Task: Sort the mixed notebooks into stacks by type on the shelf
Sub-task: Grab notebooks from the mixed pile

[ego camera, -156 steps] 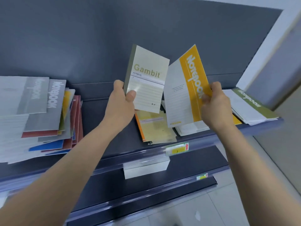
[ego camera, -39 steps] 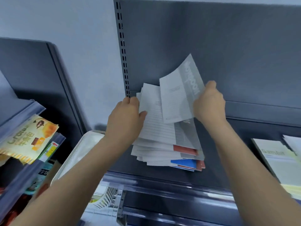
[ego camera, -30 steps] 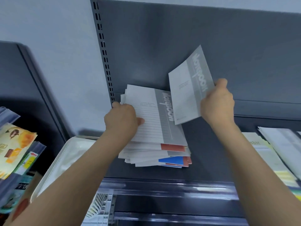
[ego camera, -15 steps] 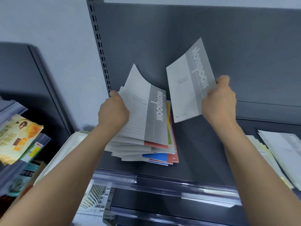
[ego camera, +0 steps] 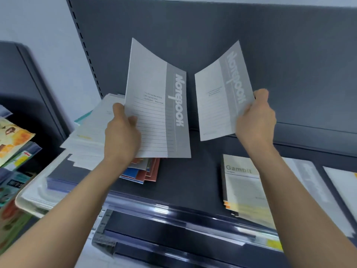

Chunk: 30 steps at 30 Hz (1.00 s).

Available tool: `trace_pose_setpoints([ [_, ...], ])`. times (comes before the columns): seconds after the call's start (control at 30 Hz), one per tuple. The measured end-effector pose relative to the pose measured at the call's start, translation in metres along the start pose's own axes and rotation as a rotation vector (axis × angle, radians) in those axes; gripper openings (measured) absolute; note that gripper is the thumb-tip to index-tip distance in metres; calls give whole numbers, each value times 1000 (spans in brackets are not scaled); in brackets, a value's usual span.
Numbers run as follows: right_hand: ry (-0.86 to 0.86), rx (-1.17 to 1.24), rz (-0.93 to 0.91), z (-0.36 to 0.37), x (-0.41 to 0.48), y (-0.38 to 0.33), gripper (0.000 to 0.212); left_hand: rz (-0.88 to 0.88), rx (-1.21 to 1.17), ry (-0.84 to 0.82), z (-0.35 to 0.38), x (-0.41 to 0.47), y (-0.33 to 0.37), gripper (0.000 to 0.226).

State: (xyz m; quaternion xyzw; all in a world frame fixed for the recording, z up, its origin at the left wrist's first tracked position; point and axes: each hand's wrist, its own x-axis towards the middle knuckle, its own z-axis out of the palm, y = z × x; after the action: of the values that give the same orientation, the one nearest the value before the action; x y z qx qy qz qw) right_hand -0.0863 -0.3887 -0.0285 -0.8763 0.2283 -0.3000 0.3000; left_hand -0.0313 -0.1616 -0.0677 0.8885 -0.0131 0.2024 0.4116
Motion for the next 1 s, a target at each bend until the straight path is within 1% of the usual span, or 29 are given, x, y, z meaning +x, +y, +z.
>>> trace_pose_setpoints([
  [0.1, 32, -41, 38, -26, -1, 25, 24, 46, -34, -35, 19, -15, 22, 19],
  [0.23, 105, -105, 126, -62, -10, 54, 29, 116, -103, -98, 41, -31, 47, 22],
  [0.37, 156, -154, 182, -89, -33, 79, 25, 207, -88, -141, 57, -53, 67, 14],
  [0.4, 162, -168, 179, -95, -39, 85, 24, 206, -115, -169, 61, -60, 72, 11],
  [0.53, 208, -249, 227, -127, -60, 114, 29, 187, -242, -300, 87, -87, 92, 13],
  [0.63, 270, -318, 290, -159, -73, 138, 33, 221, -275, -378, 107, -111, 115, 13],
  [0.77, 355, -327, 345, -197, -78, 171, 36, 241, -322, -461, 127, -138, 151, 13],
  [0.9, 349, -294, 340, -220, -68, 204, 35, 248, -273, -430, 142, -156, 182, 12],
  [1.0, 291, -275, 288, -235, -52, 232, 34, 191, -282, -370, 157, -170, 203, 11],
])
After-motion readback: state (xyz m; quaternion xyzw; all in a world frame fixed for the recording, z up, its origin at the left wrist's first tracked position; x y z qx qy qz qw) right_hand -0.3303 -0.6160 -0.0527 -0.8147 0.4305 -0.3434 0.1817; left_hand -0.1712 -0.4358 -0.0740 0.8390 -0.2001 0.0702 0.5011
